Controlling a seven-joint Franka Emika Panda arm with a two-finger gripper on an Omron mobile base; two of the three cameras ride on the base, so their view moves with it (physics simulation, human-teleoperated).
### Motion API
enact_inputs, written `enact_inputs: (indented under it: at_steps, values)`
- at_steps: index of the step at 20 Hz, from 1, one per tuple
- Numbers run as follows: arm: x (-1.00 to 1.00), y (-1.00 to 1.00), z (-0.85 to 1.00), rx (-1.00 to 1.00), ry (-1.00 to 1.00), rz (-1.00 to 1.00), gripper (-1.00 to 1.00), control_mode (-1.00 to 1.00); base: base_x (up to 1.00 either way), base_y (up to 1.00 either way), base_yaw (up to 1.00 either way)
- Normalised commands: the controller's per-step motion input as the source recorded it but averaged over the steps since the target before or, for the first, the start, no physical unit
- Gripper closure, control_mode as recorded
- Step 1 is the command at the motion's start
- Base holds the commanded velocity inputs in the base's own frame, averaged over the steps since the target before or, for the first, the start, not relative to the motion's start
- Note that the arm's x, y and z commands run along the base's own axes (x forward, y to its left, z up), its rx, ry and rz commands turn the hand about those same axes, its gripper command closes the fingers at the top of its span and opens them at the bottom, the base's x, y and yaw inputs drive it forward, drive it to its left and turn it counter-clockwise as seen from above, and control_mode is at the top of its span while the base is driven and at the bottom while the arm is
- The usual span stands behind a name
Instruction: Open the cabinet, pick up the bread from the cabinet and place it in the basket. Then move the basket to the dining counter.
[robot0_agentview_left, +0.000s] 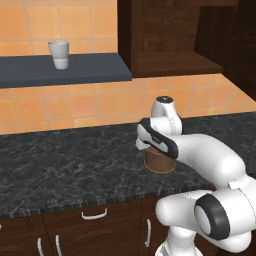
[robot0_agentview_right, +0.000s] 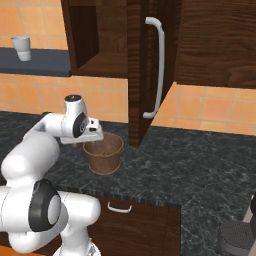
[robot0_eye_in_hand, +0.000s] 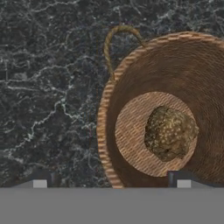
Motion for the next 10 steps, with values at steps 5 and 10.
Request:
enact_inputs:
  at_steps: [5, 10]
  values:
    - [0.08, 0.0, -0.27, -0.13, 0.01, 0.02, -1.0, -1.0, 0.0, 0.0, 0.0]
    - [0.01, 0.0, -0.21, -0.06, 0.01, 0.0, -1.0, -1.0, 0.0, 0.0, 0.0]
